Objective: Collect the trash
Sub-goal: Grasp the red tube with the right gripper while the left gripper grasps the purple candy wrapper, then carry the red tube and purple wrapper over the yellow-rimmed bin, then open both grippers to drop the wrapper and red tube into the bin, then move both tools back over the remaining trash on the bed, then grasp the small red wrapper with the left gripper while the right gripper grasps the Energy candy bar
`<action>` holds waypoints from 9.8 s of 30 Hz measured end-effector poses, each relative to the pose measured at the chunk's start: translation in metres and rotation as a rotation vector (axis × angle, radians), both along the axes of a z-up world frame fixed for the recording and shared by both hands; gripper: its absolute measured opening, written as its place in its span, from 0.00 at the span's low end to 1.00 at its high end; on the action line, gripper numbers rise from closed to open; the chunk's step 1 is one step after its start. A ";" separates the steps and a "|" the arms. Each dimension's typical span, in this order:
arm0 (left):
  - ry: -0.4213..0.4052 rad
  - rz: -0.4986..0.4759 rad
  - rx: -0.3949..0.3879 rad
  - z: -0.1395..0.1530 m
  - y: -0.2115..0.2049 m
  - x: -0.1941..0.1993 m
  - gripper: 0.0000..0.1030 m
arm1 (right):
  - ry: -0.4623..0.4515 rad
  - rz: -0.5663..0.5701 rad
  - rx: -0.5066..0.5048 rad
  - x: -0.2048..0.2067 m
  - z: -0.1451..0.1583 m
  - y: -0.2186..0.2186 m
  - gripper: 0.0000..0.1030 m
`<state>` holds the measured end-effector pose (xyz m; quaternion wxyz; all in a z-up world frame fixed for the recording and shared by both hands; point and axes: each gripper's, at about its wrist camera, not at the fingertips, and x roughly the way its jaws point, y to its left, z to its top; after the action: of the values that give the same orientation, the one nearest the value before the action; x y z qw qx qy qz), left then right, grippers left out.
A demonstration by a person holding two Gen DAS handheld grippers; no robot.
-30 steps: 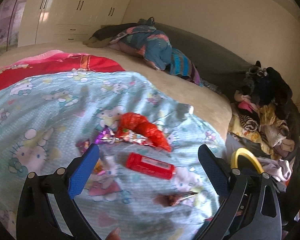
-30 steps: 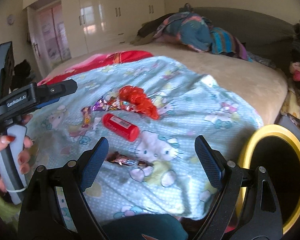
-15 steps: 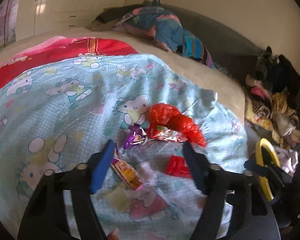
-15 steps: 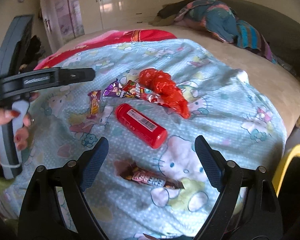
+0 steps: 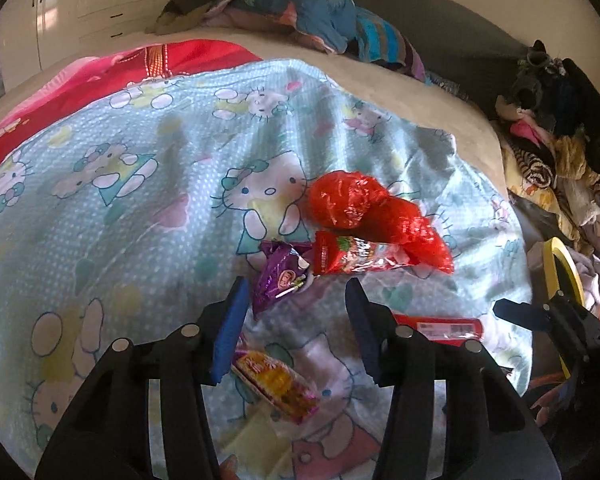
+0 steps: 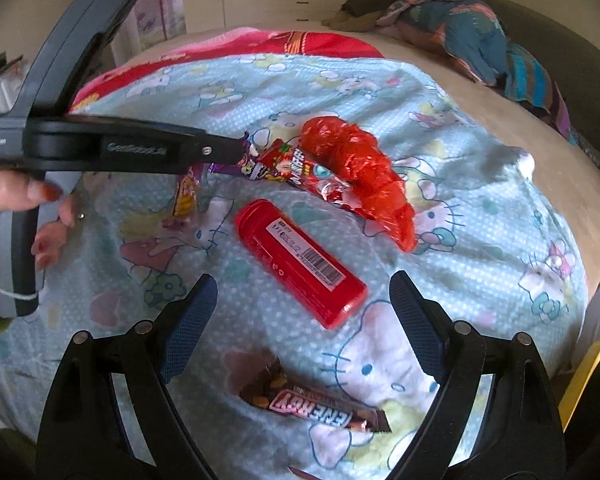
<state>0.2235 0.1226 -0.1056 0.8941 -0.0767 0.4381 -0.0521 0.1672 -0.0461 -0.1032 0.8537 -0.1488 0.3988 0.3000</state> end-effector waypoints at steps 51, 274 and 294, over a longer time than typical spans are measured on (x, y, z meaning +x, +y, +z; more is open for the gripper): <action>-0.130 0.045 -0.201 0.031 -0.008 -0.089 0.08 | 0.133 -0.131 0.363 -0.036 0.019 -0.068 0.24; -0.195 0.107 -0.105 0.033 -0.056 -0.079 0.83 | 0.034 0.017 0.019 -0.049 -0.010 -0.052 0.61; -0.058 0.123 -0.249 -0.007 -0.050 -0.021 0.13 | 0.164 -0.111 0.203 -0.038 -0.025 -0.084 0.16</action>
<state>0.2027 0.0722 -0.1127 0.8914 -0.2122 0.3969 -0.0534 0.1296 -0.1297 -0.1280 0.8441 -0.0141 0.4426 0.3022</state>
